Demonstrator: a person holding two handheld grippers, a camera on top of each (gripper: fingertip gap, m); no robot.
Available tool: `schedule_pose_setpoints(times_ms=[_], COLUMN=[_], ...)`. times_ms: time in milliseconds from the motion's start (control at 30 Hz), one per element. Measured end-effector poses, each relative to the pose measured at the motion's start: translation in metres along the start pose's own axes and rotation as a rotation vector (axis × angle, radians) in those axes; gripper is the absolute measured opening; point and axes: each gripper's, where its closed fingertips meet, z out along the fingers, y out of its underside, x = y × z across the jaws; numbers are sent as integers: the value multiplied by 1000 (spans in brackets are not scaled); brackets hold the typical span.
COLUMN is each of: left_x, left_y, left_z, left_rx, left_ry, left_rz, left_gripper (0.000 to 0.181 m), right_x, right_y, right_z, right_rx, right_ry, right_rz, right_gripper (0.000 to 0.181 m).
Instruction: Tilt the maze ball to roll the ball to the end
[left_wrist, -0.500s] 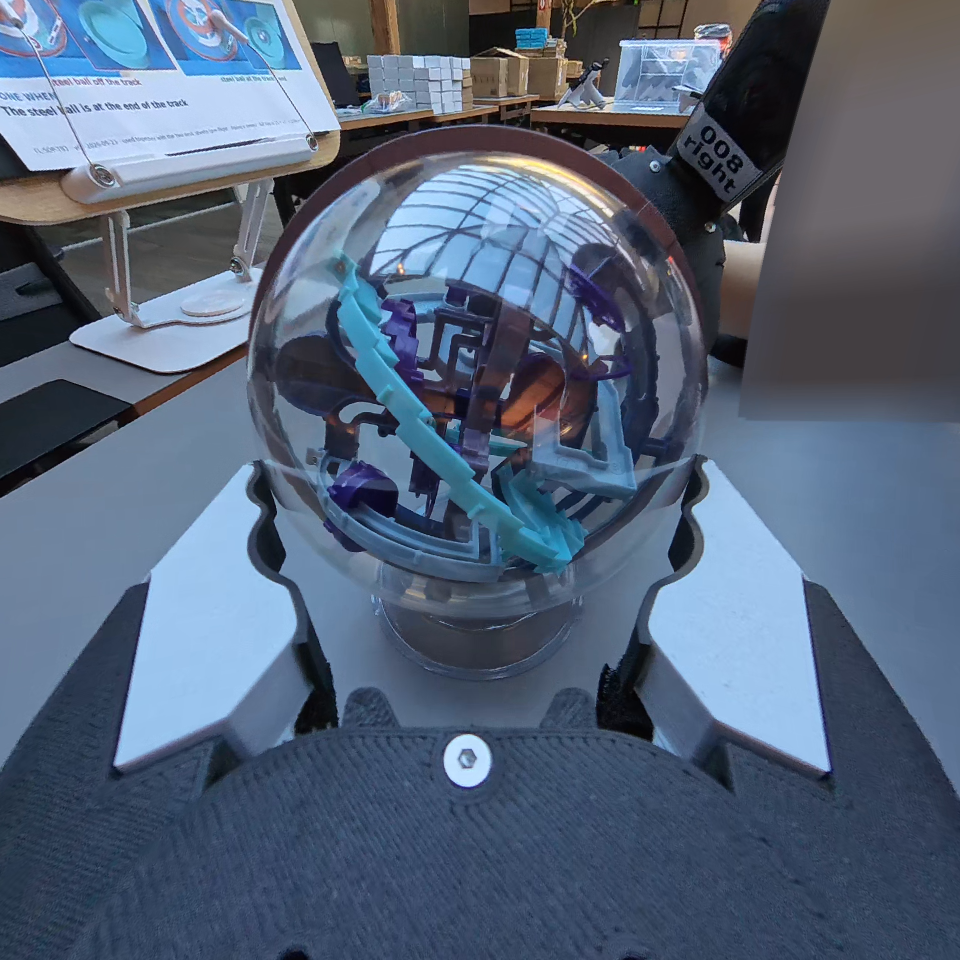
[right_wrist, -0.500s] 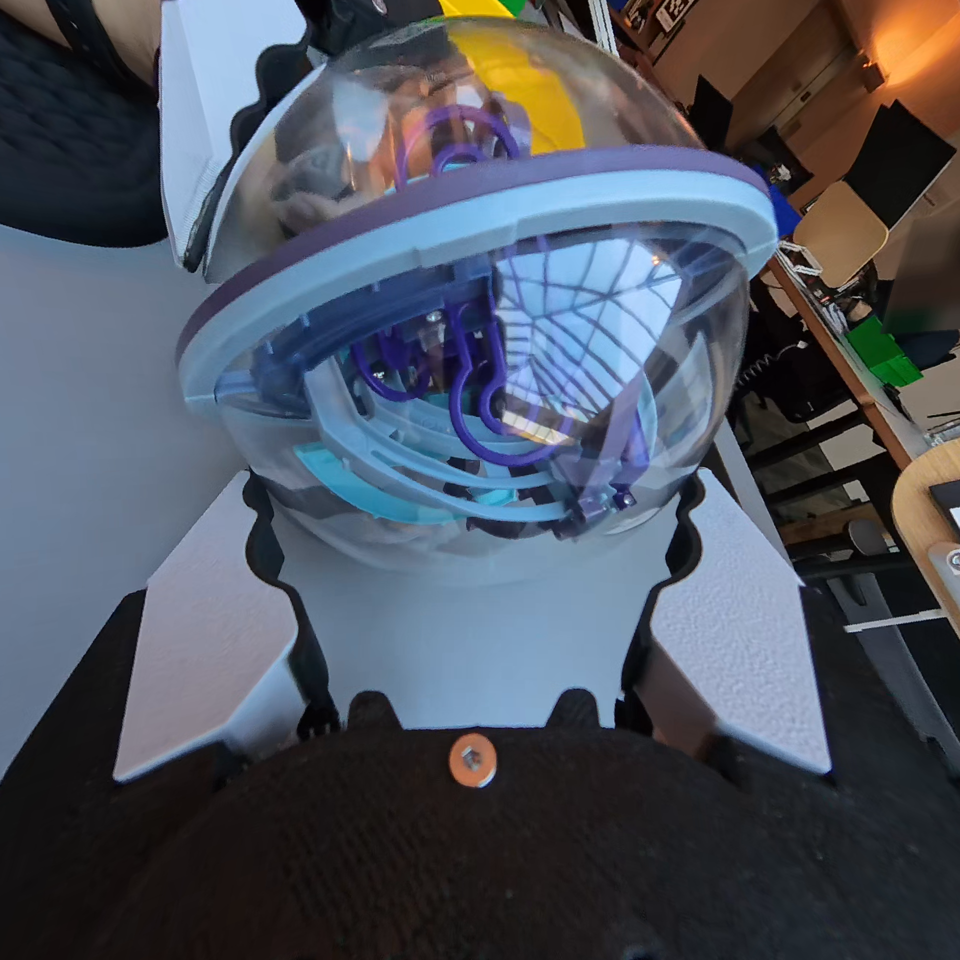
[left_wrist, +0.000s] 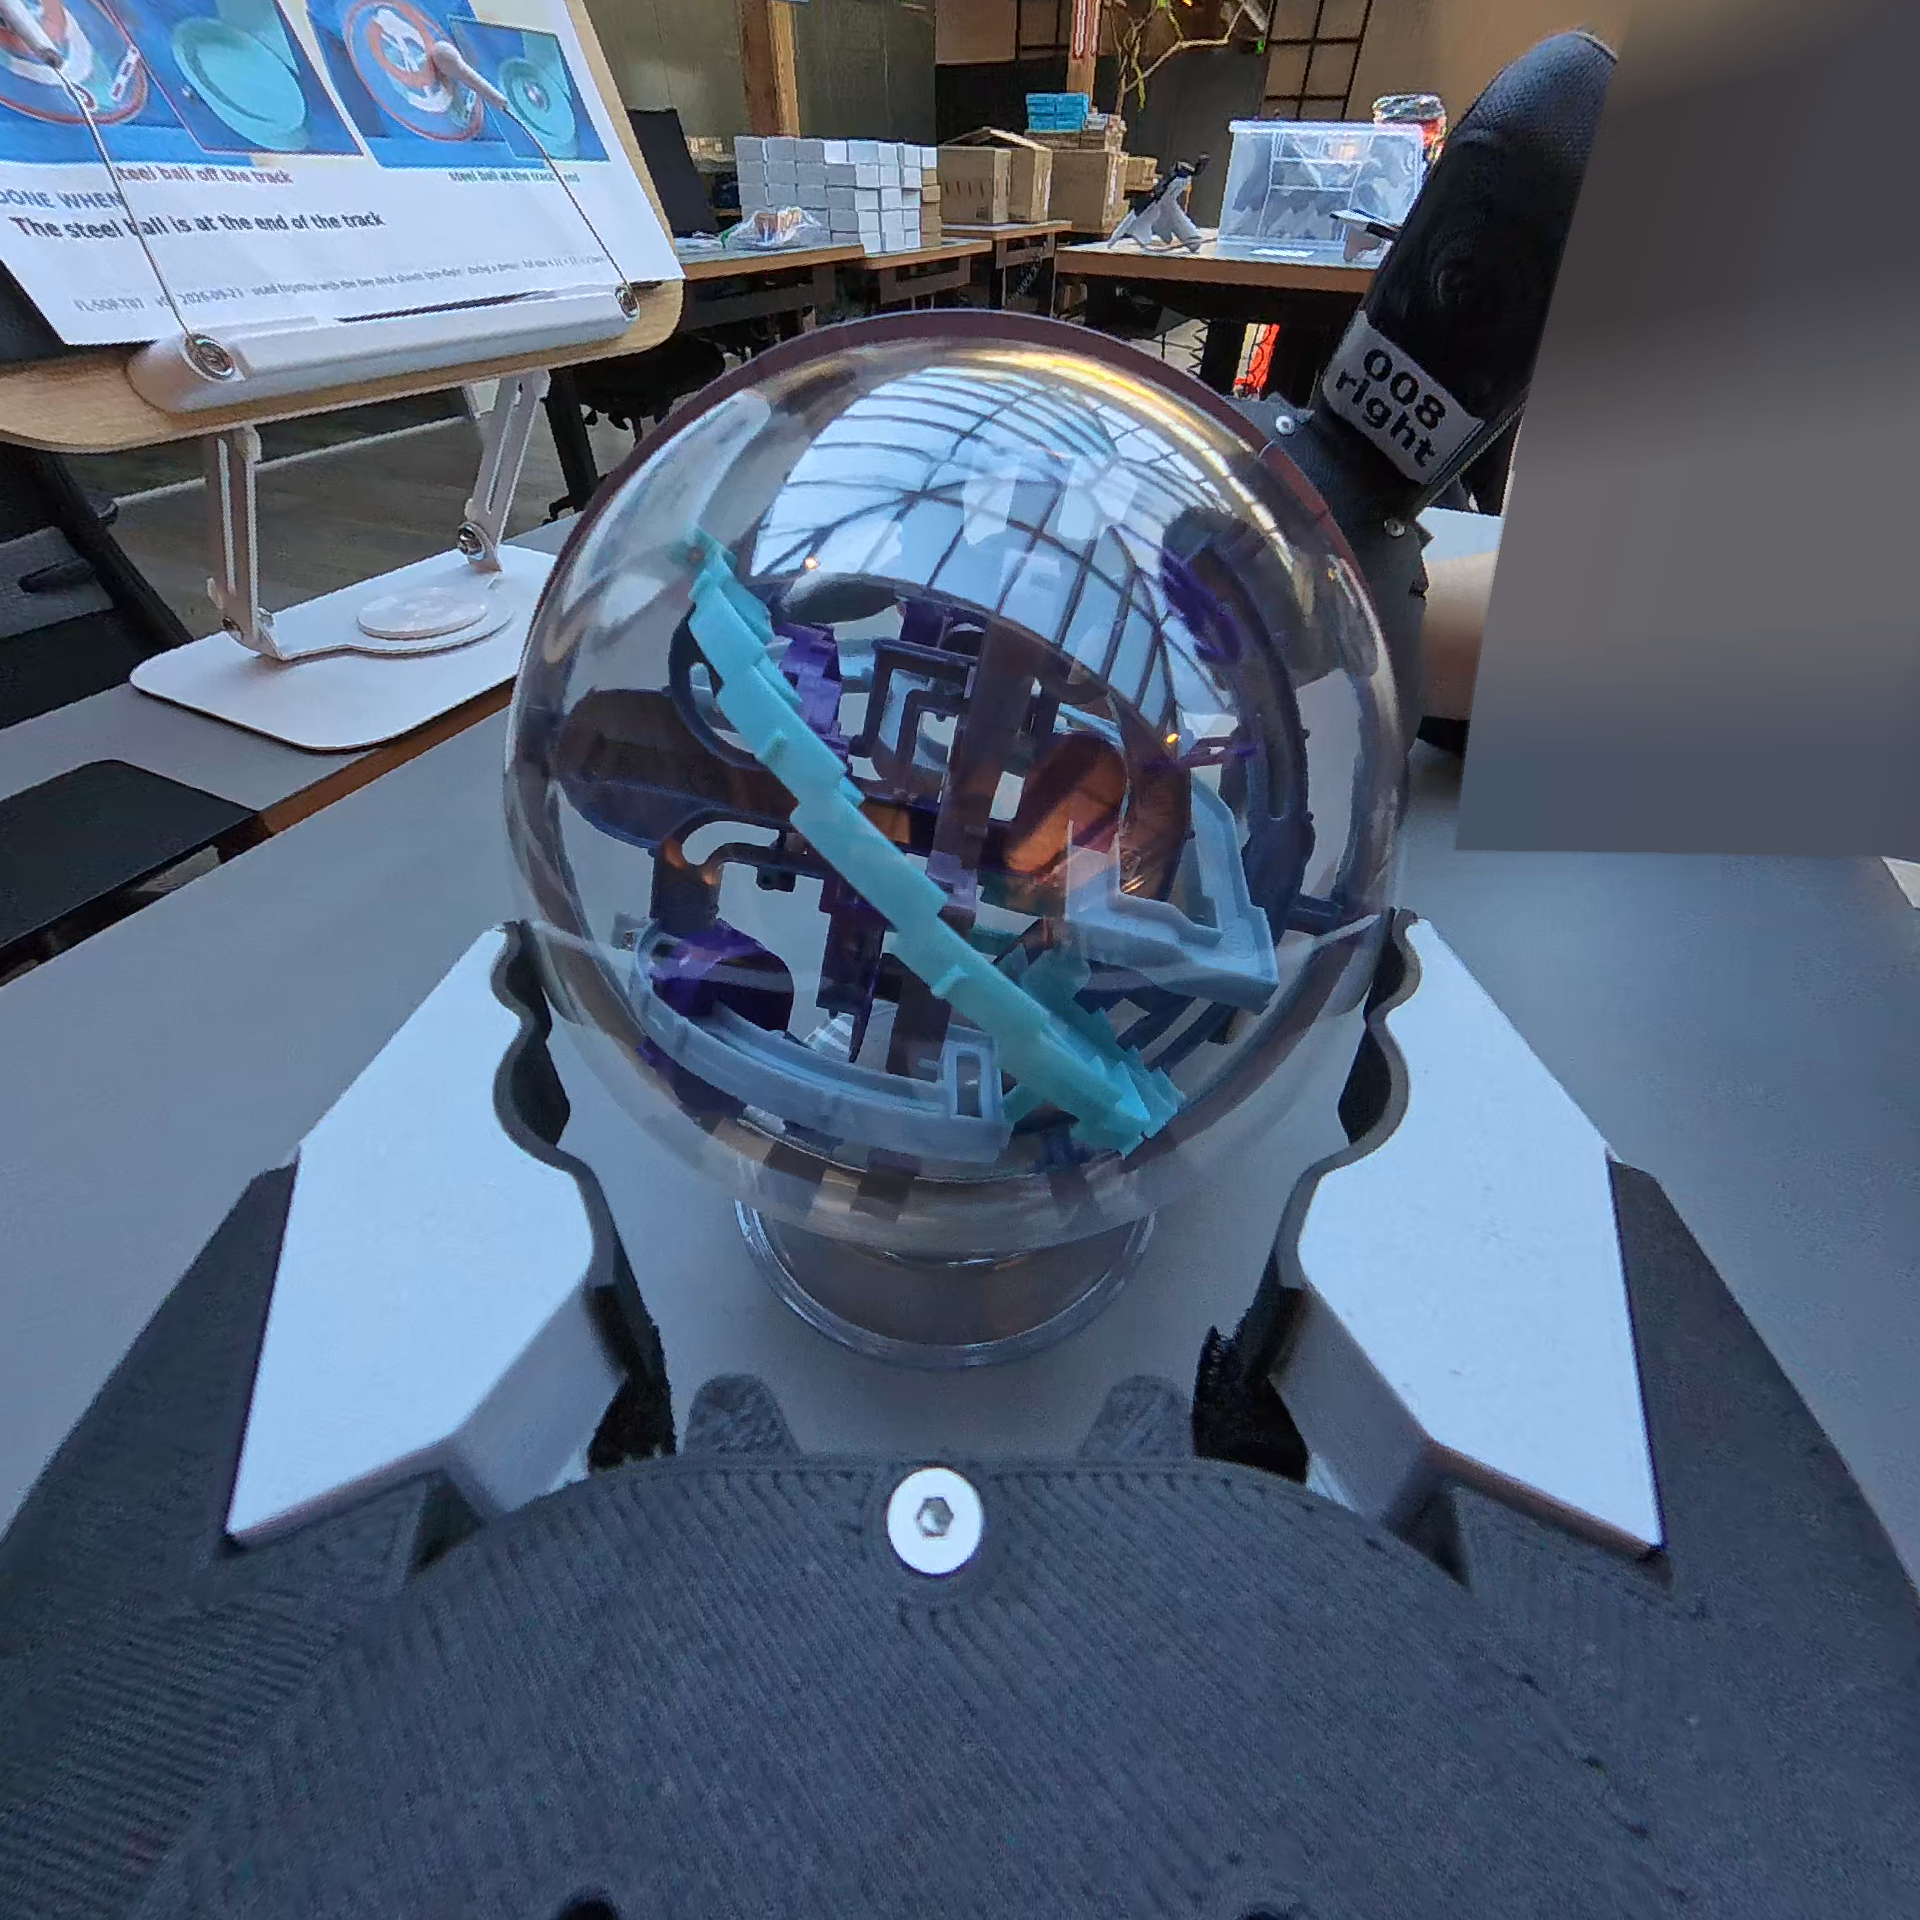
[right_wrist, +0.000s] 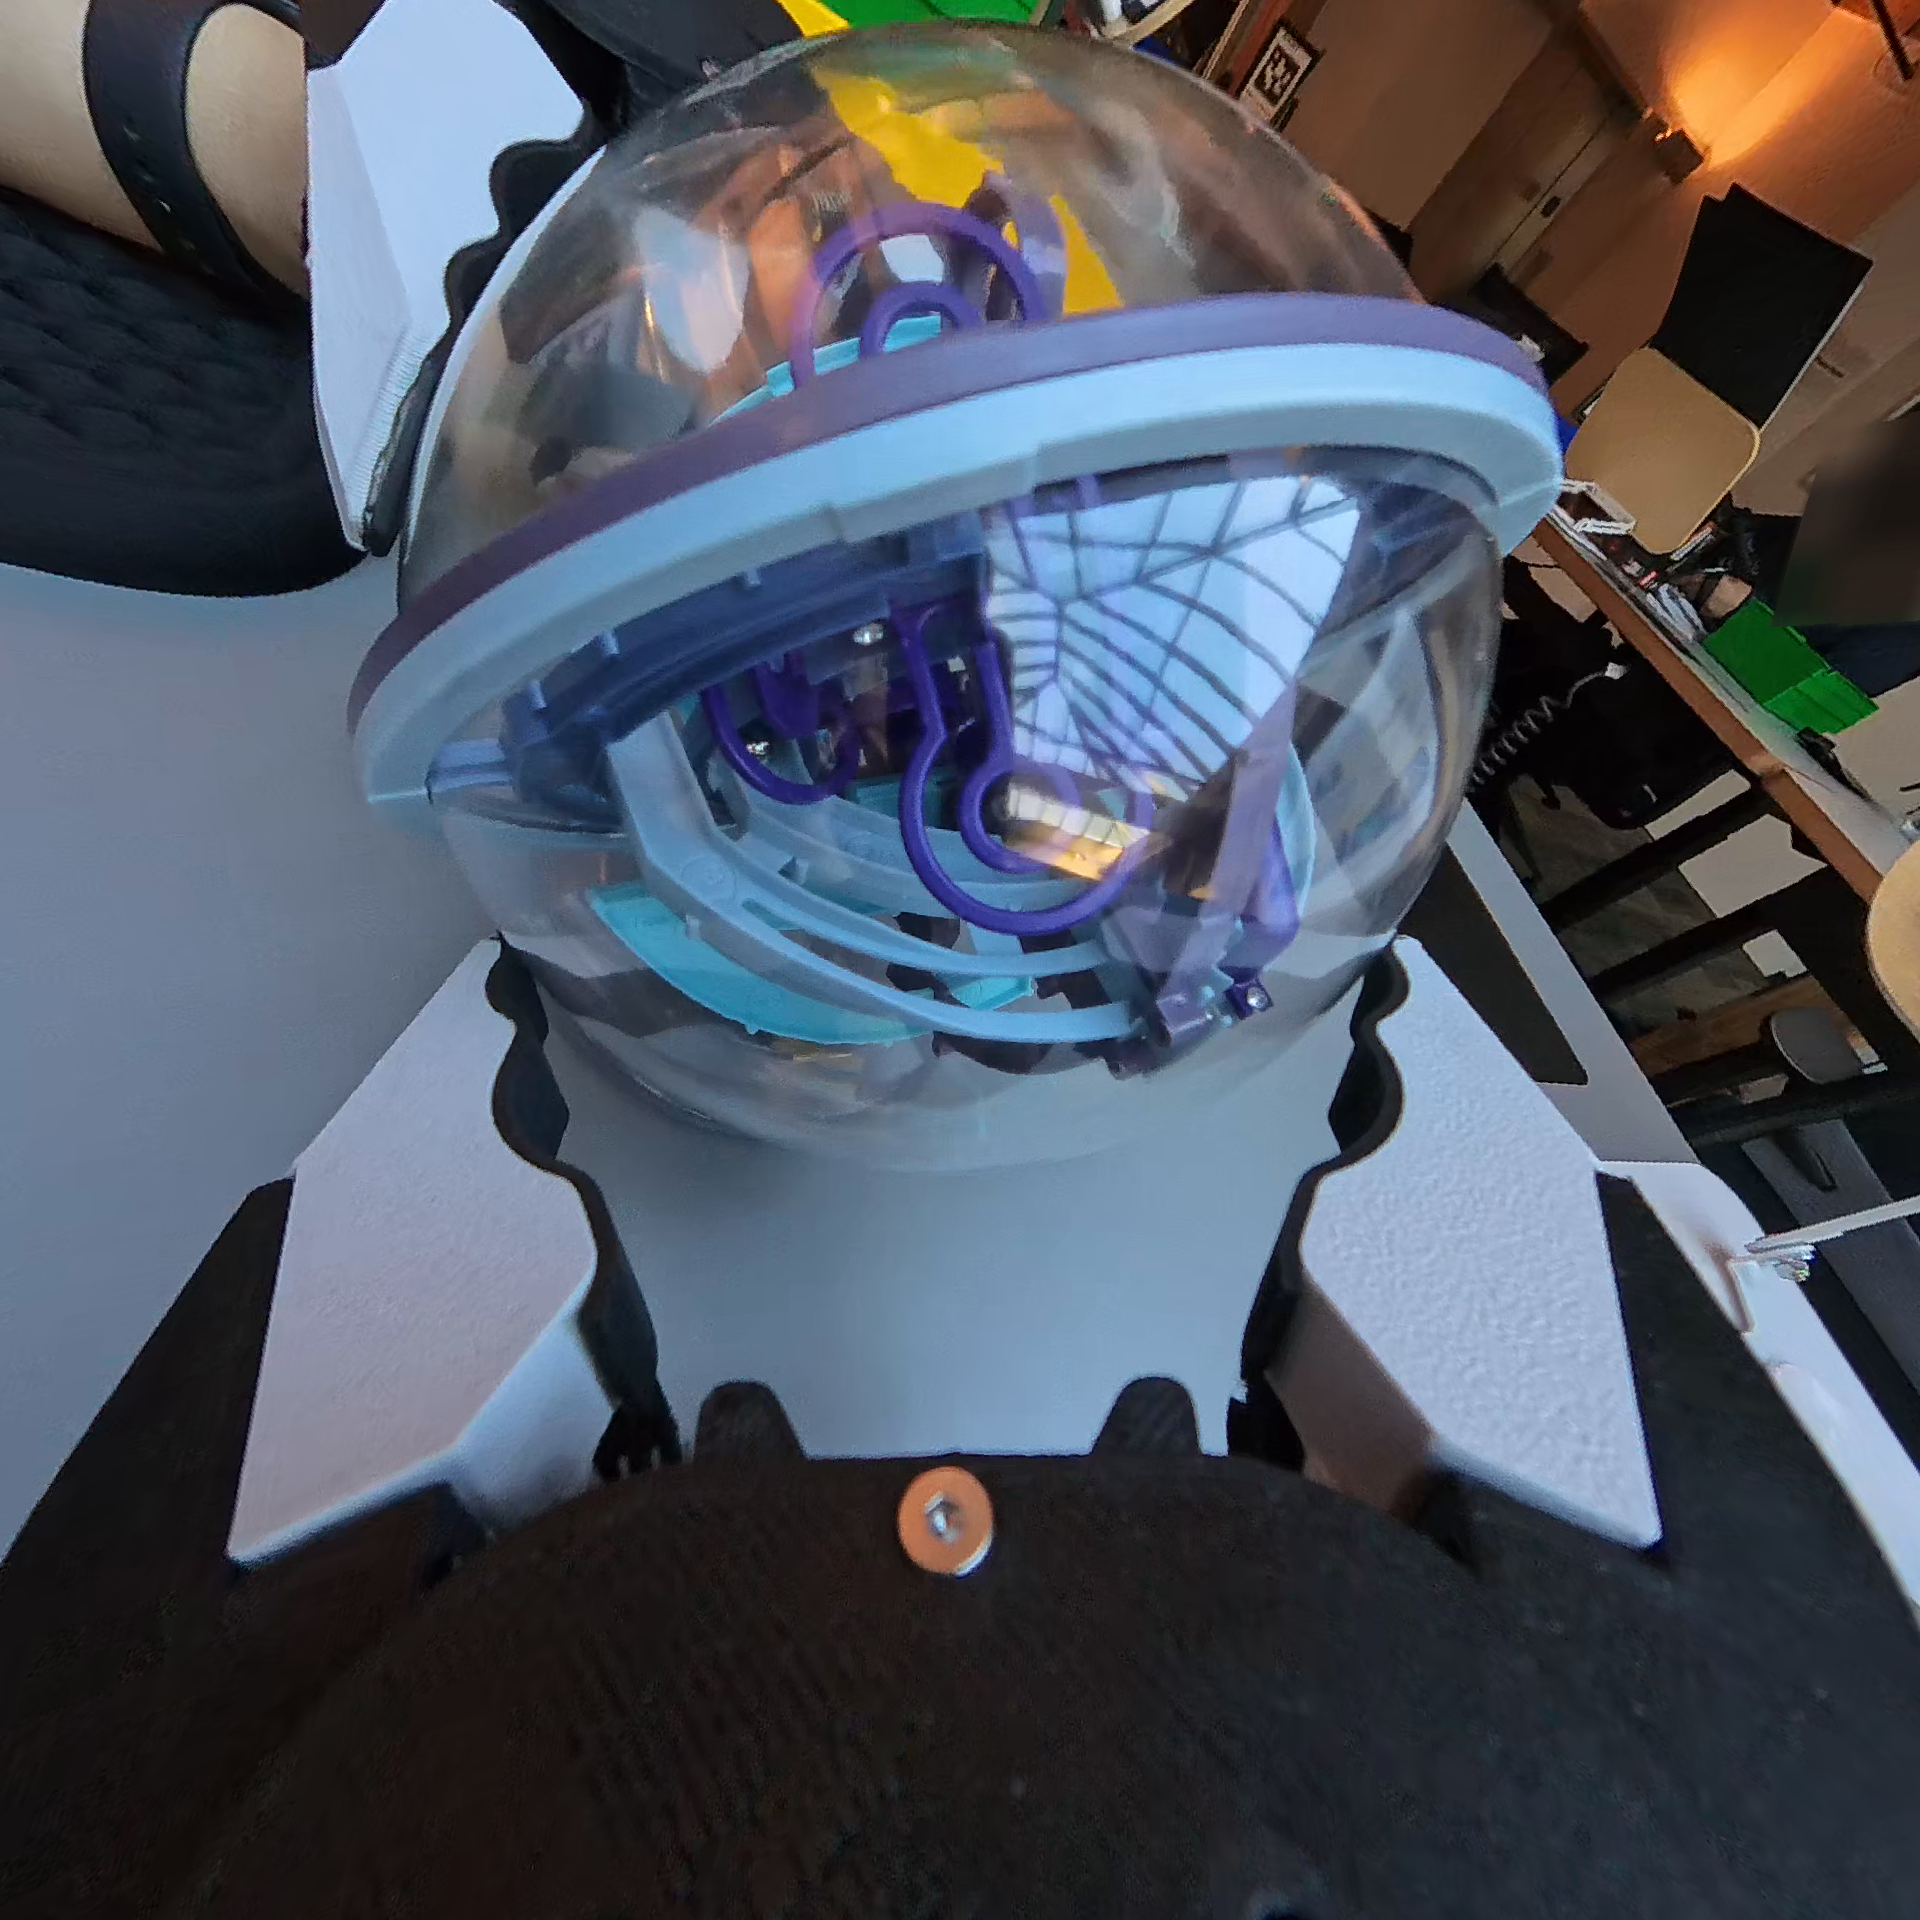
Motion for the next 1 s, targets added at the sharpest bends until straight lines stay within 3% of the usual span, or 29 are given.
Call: schedule_pose_setpoints(times_ms=[1000], left_x=[0], left_y=[-3], left_z=[-3], left_rx=[7], left_ry=[-1], left_rz=[-12], left_gripper=[151], right_x=[-4], right_y=[5], right_z=[0], right_rx=[3], right_ry=[-22], right_rz=[41], right_gripper=[144])
